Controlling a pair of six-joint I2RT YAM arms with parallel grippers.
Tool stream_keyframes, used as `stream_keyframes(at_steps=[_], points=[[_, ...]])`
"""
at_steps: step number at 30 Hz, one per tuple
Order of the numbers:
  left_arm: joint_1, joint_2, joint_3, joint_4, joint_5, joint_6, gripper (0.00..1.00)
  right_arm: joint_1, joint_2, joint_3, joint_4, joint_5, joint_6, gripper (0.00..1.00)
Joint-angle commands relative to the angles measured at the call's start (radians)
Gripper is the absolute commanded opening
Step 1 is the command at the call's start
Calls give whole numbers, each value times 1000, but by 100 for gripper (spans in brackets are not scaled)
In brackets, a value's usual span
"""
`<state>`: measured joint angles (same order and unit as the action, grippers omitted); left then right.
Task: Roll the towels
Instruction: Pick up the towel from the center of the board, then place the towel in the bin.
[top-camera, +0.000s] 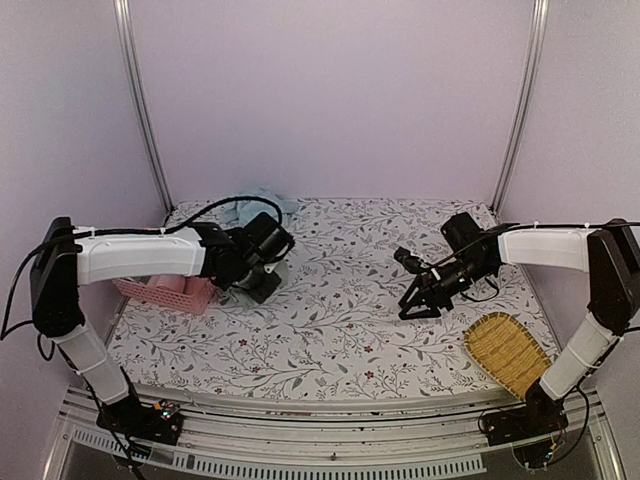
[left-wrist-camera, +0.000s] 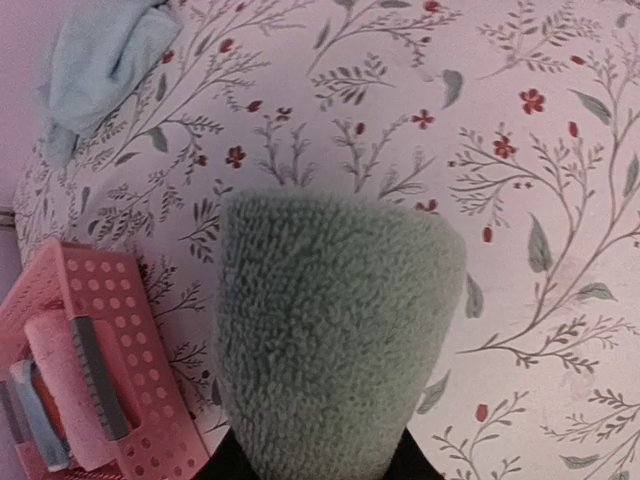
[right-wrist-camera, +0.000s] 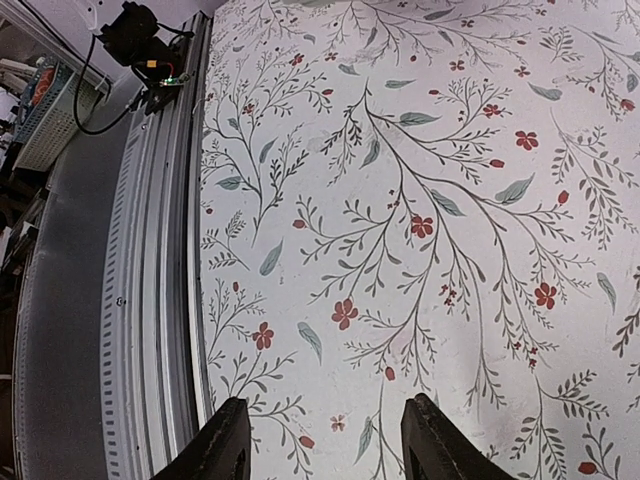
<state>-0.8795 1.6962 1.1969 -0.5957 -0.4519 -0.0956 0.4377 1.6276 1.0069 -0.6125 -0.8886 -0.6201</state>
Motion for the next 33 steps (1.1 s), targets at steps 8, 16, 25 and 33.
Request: stream_keyframes(at_steps=[8,16,25,33], points=[[302,-128,86,-74,-272,8,8,-4,41,28,-16,-21,-22,54],[503,-96,75,-11,-265,82,8,-4,62,36,-29,-24,-27,54],[566,55,25,103,-297,113,5,-4,80,38,-38,-23,-35,54],[565,190,58,105,-349,121,4,-4,97,45,-52,-28,-44,53]])
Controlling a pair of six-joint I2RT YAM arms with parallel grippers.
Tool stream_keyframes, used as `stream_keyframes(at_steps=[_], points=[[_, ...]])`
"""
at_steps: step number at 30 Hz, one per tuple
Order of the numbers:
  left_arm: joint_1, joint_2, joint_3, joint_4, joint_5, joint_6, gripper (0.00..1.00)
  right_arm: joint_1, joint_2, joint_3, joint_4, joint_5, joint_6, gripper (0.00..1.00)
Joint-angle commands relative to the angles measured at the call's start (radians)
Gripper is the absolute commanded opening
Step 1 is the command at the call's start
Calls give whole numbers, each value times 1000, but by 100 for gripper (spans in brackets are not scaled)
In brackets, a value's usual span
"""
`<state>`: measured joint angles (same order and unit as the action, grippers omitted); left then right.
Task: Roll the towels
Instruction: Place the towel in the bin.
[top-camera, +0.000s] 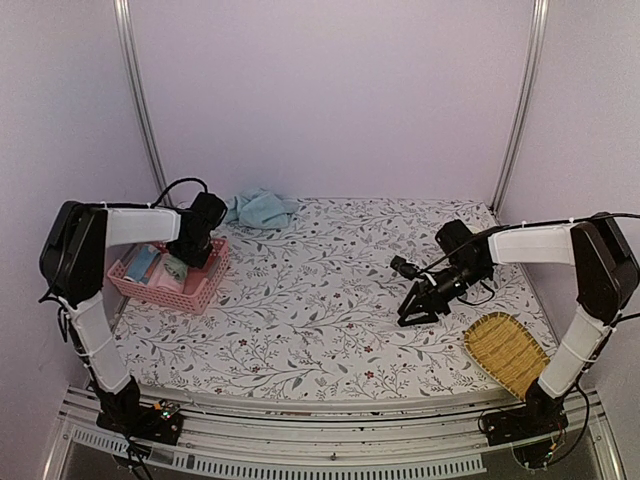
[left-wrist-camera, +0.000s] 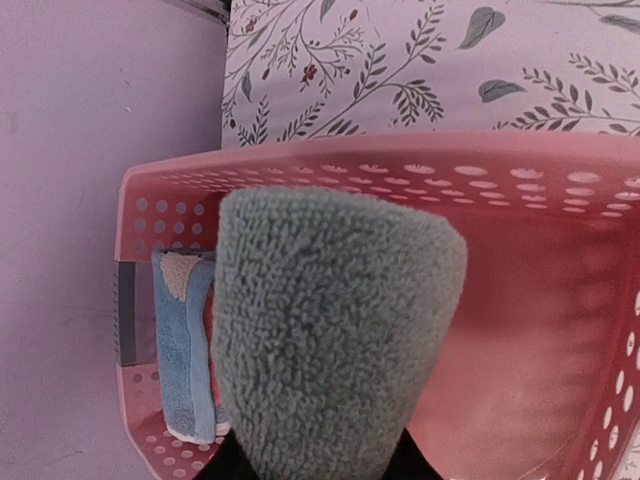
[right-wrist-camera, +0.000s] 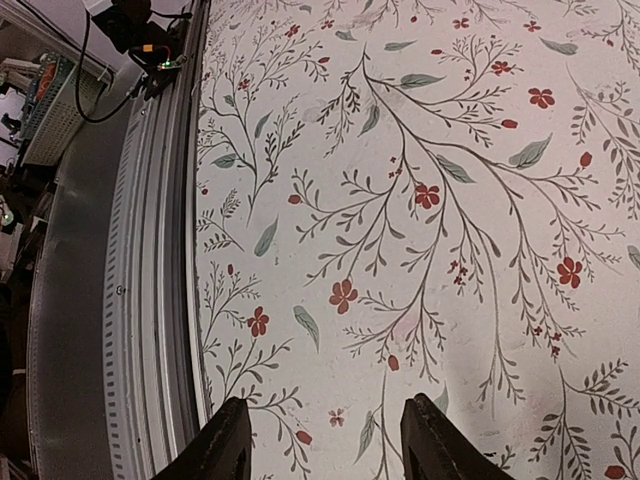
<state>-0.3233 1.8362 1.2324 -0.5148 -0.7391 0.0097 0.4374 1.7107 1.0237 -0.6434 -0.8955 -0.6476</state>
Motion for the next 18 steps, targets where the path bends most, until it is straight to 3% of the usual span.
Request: stream_keyframes(at_steps=[1,10,18], points=[[7,64,24,24,-66,18,4,-2,16,28,-23,-20,-18,53],[8,121,26,6,-45,-3,5,-3,22,32,-38,-26,-36,53],[37,179,29,24,94,-47,15,-3,27,32,-54,-27,-50,54]])
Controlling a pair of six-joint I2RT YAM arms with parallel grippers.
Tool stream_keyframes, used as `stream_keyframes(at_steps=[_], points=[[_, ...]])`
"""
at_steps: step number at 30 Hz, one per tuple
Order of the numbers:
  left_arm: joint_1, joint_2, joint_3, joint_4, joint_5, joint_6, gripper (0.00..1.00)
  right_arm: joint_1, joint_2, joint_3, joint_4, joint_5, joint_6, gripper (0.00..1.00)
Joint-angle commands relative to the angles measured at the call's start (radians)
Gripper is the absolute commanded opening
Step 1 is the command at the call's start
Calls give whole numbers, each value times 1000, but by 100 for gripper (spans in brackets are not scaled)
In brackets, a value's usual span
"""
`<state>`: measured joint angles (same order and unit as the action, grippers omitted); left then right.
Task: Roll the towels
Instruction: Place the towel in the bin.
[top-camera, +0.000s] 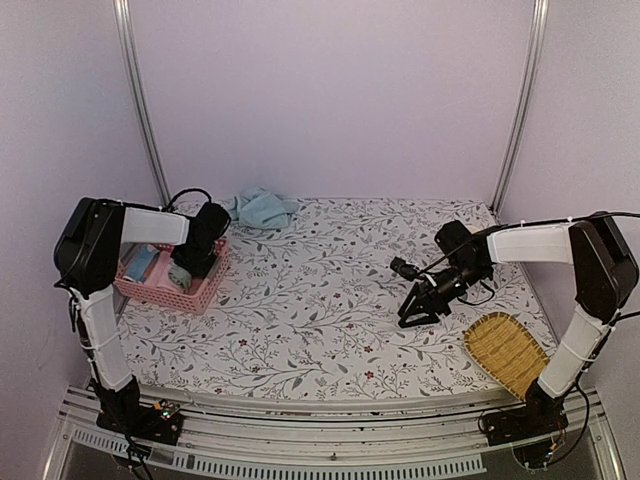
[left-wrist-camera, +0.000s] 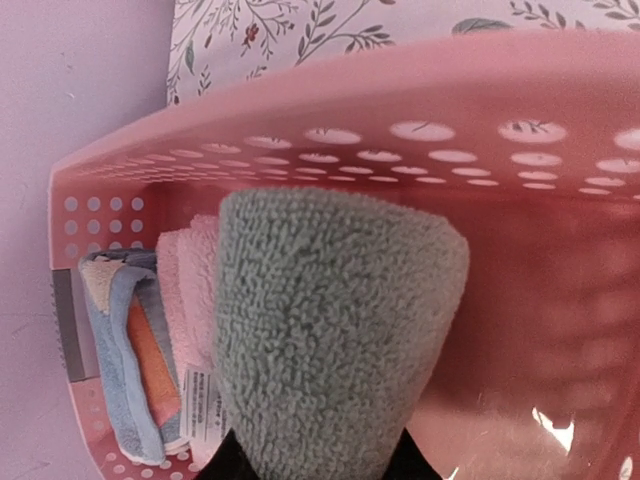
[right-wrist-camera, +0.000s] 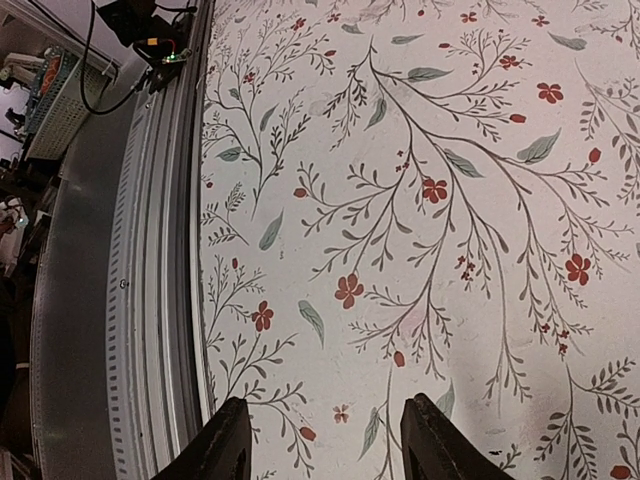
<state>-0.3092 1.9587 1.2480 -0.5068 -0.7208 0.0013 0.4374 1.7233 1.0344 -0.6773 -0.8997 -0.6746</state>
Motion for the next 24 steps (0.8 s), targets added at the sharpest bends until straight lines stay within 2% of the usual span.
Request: stream_keyframes(at_steps=[1,5,9,14,24], points=[[27,65,12,16,79,-43,17,-2,14,21,-21,-23,-25,53],[34,79,11,8,84,-59,34,-3,18,19,-27,-24,-29,53],[39,54,11,-1,111,-74,46,-3,25,22,-32,-25,-32,54],[70,-16,6,-12,246,-87,56,-3,30,25,-35,-27,-33,53],[80,-112,12,-33,334,-71,71,-3,39,29,-47,-38,-39,53]])
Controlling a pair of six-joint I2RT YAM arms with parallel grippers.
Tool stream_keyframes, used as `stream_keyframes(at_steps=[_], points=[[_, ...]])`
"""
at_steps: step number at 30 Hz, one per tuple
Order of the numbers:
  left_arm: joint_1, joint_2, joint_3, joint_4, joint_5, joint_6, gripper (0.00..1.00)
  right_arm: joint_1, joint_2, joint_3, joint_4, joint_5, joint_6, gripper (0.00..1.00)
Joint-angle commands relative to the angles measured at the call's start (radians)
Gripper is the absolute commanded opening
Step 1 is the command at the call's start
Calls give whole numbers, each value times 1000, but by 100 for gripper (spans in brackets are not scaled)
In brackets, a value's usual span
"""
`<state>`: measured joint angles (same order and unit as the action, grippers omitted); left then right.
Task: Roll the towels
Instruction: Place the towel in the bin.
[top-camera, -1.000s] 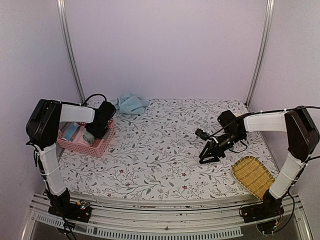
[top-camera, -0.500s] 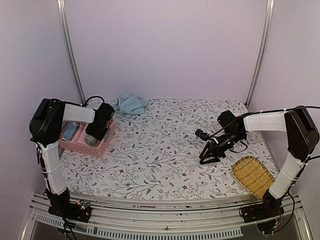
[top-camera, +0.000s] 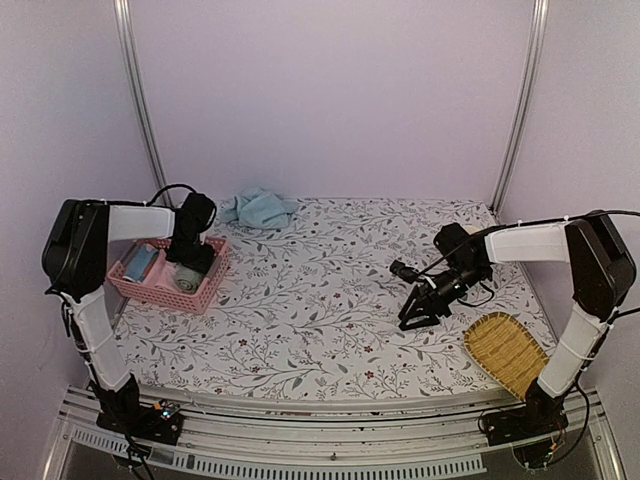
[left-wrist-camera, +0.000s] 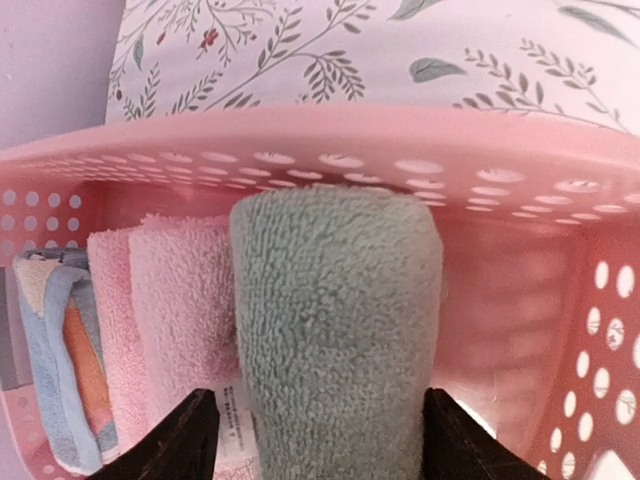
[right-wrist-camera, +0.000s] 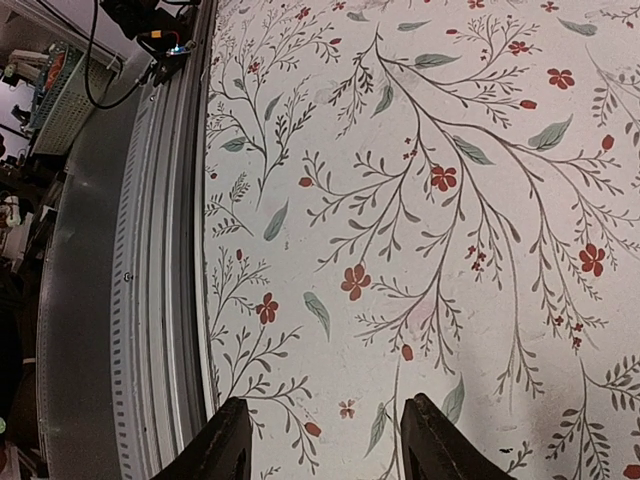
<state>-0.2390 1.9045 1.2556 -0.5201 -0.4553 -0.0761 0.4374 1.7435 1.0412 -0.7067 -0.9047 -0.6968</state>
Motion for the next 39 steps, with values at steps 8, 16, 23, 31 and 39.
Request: stream_keyframes(at_steps=[8,16,23,31,39], points=[[26,-48,32,-44,124,22,74,-3,28,28,-27,-37,-27,53],[39,-1,36,-62,78,21,61,-3,35,29,-33,-35,-28,53],[42,99,72,-172,-178,17,54,-3,35,28,-39,-31,-35,53],[42,97,67,-204,-310,29,53,-3,45,30,-45,-31,-42,53],[47,118,62,-177,-184,27,58,-3,42,30,-51,-33,-44,53]])
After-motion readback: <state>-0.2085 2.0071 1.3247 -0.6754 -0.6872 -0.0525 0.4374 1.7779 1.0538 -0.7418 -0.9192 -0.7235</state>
